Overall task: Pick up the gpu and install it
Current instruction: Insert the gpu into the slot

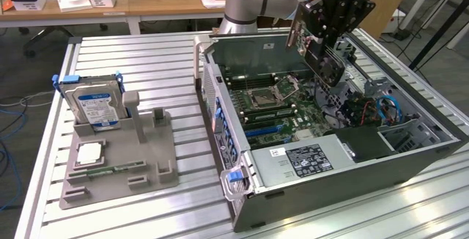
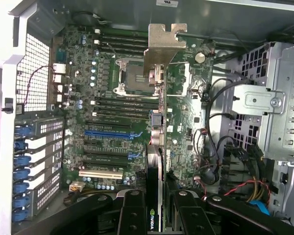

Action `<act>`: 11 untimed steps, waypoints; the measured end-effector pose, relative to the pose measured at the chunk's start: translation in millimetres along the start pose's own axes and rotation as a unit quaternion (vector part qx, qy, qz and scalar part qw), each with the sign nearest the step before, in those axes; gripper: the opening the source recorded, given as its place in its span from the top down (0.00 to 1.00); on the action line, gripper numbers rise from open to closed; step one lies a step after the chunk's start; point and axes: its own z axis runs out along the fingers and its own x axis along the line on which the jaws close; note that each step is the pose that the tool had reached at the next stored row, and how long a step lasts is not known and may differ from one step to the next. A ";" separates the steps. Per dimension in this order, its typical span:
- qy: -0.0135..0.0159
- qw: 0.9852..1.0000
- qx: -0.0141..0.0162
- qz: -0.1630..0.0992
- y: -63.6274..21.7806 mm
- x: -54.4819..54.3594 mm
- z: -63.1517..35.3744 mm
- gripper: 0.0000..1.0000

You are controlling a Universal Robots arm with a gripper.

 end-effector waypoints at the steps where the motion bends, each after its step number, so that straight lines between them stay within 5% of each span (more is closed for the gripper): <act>1: 0.000 1.000 0.000 -0.001 0.0 0.0 0.0 0.74; 11: 0.000 1.000 0.000 -0.016 0.0 0.0 0.0 0.74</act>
